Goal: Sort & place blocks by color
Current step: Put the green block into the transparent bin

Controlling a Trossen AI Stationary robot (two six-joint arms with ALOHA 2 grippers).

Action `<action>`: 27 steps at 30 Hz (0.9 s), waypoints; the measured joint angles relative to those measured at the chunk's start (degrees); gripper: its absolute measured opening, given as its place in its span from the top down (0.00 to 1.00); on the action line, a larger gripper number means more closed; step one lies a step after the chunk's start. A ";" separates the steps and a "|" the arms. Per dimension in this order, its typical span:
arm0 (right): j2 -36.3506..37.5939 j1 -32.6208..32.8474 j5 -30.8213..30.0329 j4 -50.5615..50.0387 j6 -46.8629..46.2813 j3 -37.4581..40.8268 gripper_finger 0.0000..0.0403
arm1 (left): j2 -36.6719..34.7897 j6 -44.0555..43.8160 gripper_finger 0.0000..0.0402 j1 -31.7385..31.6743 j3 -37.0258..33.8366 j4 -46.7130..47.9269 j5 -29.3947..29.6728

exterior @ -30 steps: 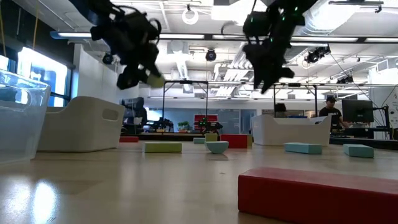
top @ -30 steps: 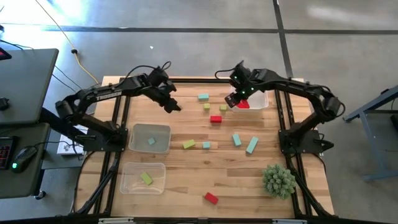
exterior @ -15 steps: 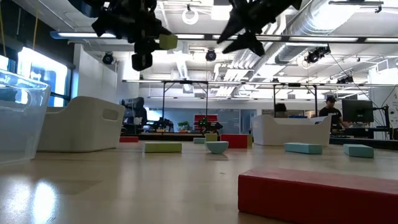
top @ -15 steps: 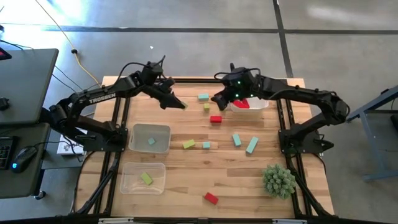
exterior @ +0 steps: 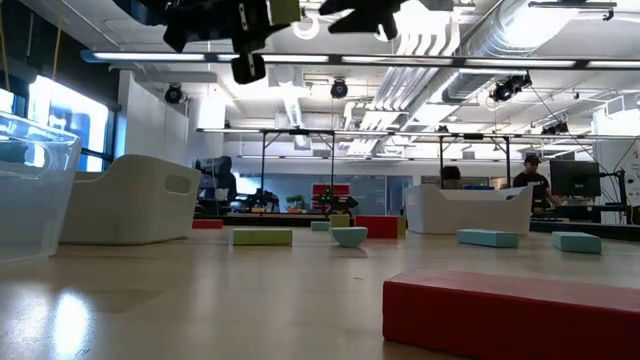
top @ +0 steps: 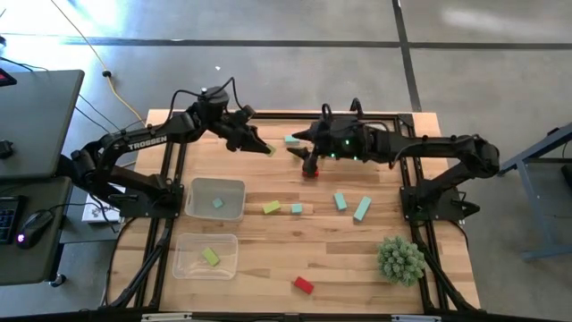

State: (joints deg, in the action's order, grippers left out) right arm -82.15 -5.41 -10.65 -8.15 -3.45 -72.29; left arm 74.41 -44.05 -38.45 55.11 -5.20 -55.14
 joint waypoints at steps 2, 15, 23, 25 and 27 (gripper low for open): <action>-0.02 1.58 -3.05 1.38 5.69 0.00 0.48 | 0.00 -2.19 0.72 0.25 0.00 -2.49 0.29; -0.02 3.96 -5.82 5.77 20.62 0.00 0.48 | 0.07 -7.53 0.72 3.10 0.00 -9.15 11.40; -0.02 3.46 -5.88 6.24 23.61 0.00 0.48 | 0.07 -7.85 0.72 3.58 0.00 -8.23 12.70; -0.02 3.43 -6.57 6.17 25.00 0.00 0.48 | -0.12 -7.79 0.72 3.87 0.00 -6.13 11.57; -0.02 3.43 -8.28 6.05 26.31 0.00 0.48 | -0.77 -6.58 0.73 4.43 0.00 -3.33 11.03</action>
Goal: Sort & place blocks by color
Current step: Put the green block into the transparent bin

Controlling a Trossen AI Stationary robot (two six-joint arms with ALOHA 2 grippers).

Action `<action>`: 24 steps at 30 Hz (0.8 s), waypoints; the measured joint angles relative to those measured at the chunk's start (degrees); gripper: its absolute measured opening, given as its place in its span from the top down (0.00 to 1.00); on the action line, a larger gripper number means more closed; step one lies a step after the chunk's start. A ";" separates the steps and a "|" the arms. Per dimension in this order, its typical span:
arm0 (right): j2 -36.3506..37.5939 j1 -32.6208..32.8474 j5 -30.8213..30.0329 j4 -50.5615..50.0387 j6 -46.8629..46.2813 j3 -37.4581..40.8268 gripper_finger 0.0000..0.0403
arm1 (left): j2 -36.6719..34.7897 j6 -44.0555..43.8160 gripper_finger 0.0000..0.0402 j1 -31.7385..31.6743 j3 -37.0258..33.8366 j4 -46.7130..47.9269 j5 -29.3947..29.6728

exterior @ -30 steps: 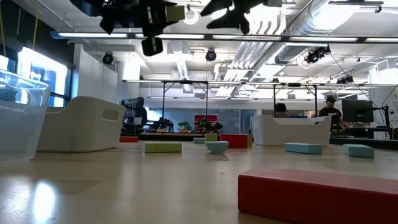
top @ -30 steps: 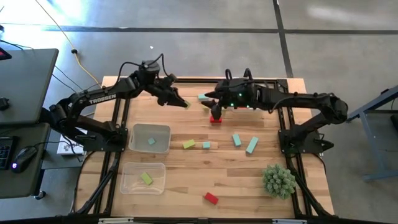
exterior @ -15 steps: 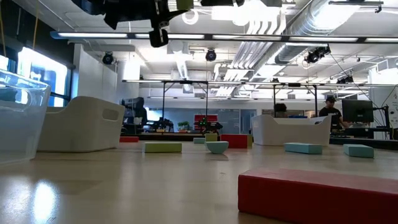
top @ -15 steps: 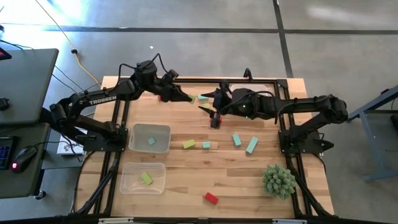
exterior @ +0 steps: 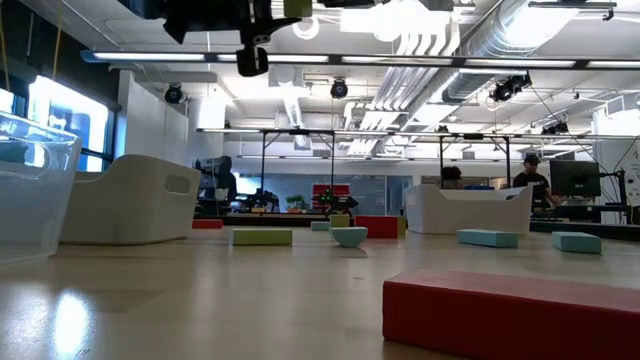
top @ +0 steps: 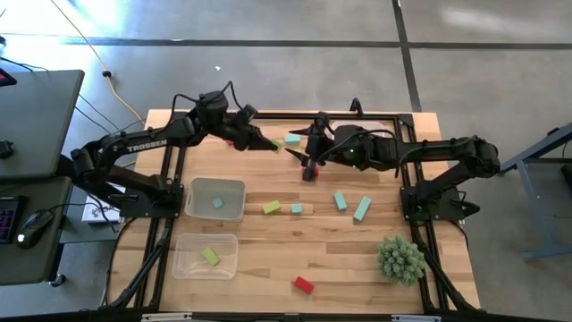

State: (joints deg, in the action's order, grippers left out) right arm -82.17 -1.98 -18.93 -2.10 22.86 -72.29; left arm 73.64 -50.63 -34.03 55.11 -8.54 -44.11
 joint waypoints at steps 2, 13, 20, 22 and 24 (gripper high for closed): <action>0.00 0.00 -2.29 -0.37 0.66 0.00 0.48 | -0.61 1.51 0.73 1.14 0.02 3.58 0.71; 0.00 -2.41 -5.40 -2.59 0.41 0.00 0.48 | -7.20 8.76 0.72 12.32 0.02 31.31 18.93; 0.00 -5.31 -4.39 -3.20 -3.80 0.02 0.48 | -11.89 3.86 0.72 23.22 0.02 45.37 30.45; 0.00 -6.17 -4.37 -3.33 -4.75 0.02 0.48 | -12.61 1.57 0.72 26.86 0.02 49.90 33.11; 0.00 -6.92 -4.34 -3.35 -4.94 0.02 0.48 | -12.88 -1.48 0.72 30.99 0.02 54.81 34.85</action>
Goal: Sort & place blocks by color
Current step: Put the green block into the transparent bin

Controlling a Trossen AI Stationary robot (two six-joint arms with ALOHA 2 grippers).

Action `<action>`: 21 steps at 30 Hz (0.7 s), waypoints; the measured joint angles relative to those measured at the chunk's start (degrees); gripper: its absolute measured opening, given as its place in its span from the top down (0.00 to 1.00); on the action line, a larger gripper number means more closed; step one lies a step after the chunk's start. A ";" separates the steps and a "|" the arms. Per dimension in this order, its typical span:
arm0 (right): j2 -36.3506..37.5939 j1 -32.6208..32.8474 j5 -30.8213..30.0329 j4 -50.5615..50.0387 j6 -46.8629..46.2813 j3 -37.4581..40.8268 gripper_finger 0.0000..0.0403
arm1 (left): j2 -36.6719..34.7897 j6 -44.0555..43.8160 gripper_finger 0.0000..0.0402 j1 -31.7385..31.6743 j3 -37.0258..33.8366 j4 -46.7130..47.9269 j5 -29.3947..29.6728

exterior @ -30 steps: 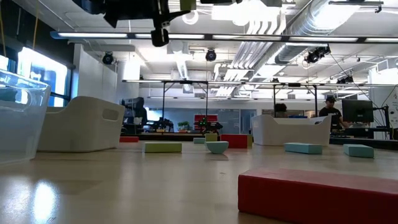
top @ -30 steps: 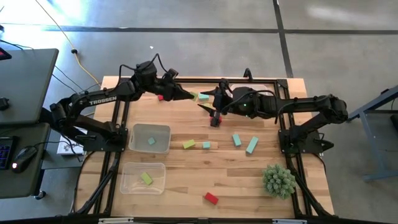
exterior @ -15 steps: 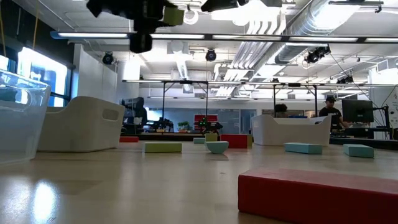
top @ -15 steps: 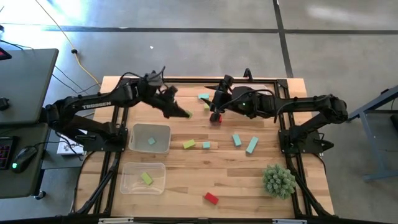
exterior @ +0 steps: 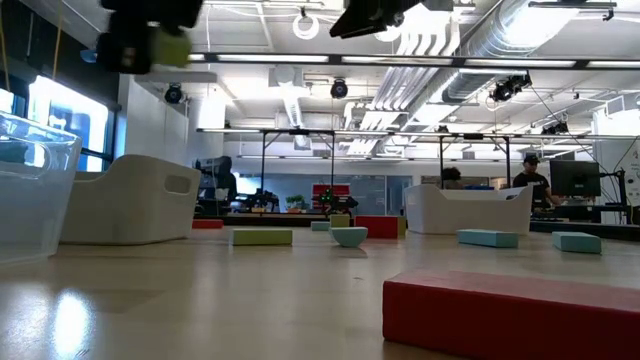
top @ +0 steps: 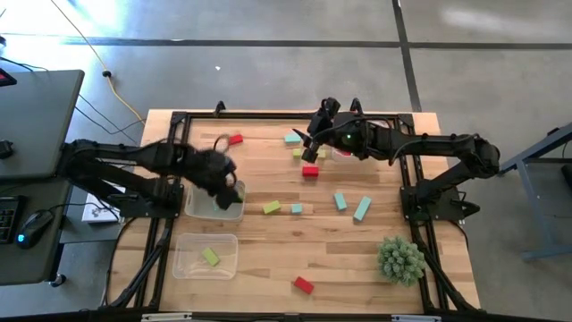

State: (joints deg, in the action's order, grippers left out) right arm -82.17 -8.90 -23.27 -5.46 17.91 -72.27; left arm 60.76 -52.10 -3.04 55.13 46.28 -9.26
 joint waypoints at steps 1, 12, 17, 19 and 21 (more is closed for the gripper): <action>0.00 -0.36 -0.02 -0.10 0.08 0.00 0.48 | -0.01 -1.64 0.72 2.07 0.00 2.16 0.71; 0.00 -3.49 0.41 -2.16 0.09 0.01 0.48 | 2.34 -14.08 0.72 20.35 -0.02 11.87 2.65; -0.02 -4.62 2.26 -3.30 -1.55 0.02 0.48 | 5.98 -14.35 0.72 26.08 -0.02 12.34 2.22; -0.02 -5.17 2.54 -3.53 -3.92 0.02 0.48 | 7.69 -14.17 0.72 27.76 -0.02 12.31 2.07; -0.02 -5.80 2.51 -4.31 -5.87 0.02 0.48 | 9.38 -13.38 0.72 29.20 -0.02 12.42 1.46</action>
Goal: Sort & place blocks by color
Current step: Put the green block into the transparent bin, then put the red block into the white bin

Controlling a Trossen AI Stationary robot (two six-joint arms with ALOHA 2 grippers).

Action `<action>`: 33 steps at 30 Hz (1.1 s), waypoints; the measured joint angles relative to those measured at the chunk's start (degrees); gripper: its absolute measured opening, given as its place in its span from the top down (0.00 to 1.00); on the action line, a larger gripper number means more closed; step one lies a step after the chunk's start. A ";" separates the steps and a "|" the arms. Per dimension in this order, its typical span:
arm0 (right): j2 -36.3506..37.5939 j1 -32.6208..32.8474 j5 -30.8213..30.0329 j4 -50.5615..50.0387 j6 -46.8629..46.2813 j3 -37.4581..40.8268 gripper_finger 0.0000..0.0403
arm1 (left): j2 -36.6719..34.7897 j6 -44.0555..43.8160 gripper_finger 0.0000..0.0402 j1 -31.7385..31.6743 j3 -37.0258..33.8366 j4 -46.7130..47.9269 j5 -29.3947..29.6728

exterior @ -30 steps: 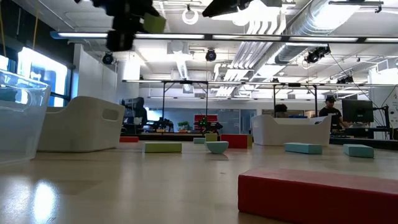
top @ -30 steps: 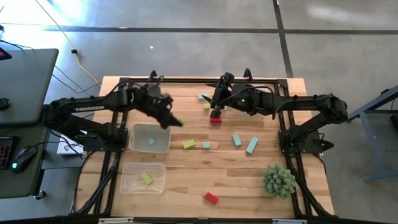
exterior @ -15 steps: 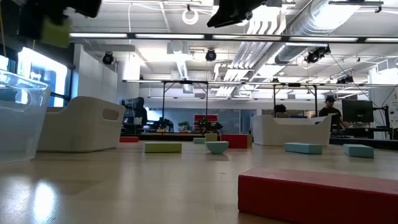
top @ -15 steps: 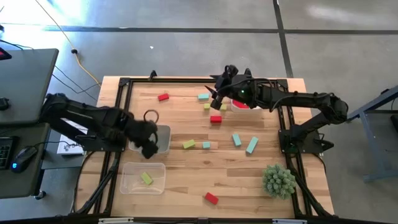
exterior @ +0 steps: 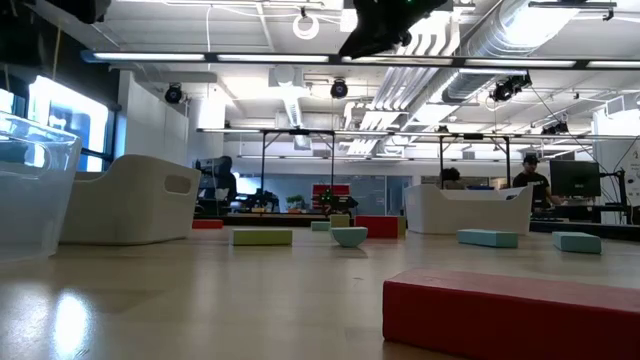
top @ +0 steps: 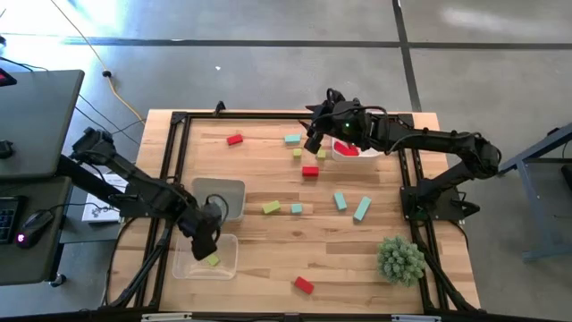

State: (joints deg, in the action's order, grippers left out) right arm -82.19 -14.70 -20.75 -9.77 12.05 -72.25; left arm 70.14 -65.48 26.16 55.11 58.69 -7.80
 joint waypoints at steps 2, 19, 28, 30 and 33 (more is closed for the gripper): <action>0.00 -0.57 0.00 -0.76 -1.23 0.00 0.48 | 1.80 0.33 0.72 1.13 0.00 0.04 -0.55; 0.00 -3.28 3.43 -5.81 -1.66 0.00 0.48 | 8.80 -1.86 0.55 2.35 0.00 0.22 -5.62; 0.00 -6.76 12.96 -9.36 -4.53 0.00 0.48 | 7.53 -3.30 0.55 -1.59 0.01 0.06 -5.71; 0.00 -7.75 15.88 -10.62 -4.62 0.00 0.48 | 6.87 -3.36 0.55 -2.59 0.34 0.13 -4.51; 0.00 -9.05 19.02 -12.44 -4.67 0.00 0.48 | 4.94 -3.36 0.56 -4.02 1.61 0.18 -2.11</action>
State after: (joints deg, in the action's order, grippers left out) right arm -82.19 -23.74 -1.74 -22.21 7.38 -72.25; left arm 75.07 -68.84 22.14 56.72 58.87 -9.92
